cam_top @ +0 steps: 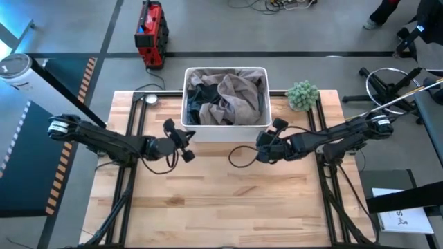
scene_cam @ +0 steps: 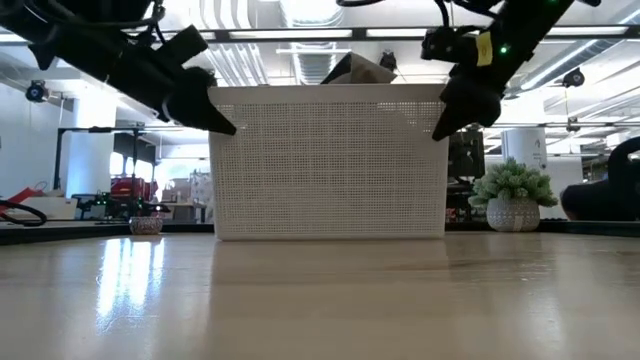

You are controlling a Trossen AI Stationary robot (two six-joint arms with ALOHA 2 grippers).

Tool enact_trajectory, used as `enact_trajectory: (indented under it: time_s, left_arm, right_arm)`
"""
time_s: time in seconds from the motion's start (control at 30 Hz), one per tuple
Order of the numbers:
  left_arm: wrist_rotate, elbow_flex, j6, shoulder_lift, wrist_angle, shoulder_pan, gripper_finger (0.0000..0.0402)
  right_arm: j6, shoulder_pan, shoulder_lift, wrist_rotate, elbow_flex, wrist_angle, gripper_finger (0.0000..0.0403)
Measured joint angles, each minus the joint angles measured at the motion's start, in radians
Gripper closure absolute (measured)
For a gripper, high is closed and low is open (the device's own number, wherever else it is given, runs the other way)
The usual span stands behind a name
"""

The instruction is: Sort clothes

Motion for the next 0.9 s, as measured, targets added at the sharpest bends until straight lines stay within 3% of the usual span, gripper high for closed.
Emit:
enact_trajectory:
  time_s: [0.3,0.5,0.7,0.9]
  left_arm:
    - [-0.001,-0.002,0.089,-0.216,-0.02,-0.063,0.0402]
    - [0.147,-0.1,0.121,-0.386,0.036,-0.126,0.0402]
    - [0.287,-0.293,0.126,-0.531,0.205,-0.129,0.0402]
    - [0.296,-0.421,0.134,-0.681,0.235,-0.129,0.0402]
  right_arm:
    - [-0.045,0.059,-0.12,0.005,-0.018,0.008,0.0403]
    - [-0.052,0.101,-0.247,-0.008,-0.145,0.105,0.0403]
    - [-0.182,0.092,-0.382,-0.212,-0.4,0.519,0.0403]
    - [-0.302,0.004,-0.487,-0.435,-0.645,0.941,0.0403]
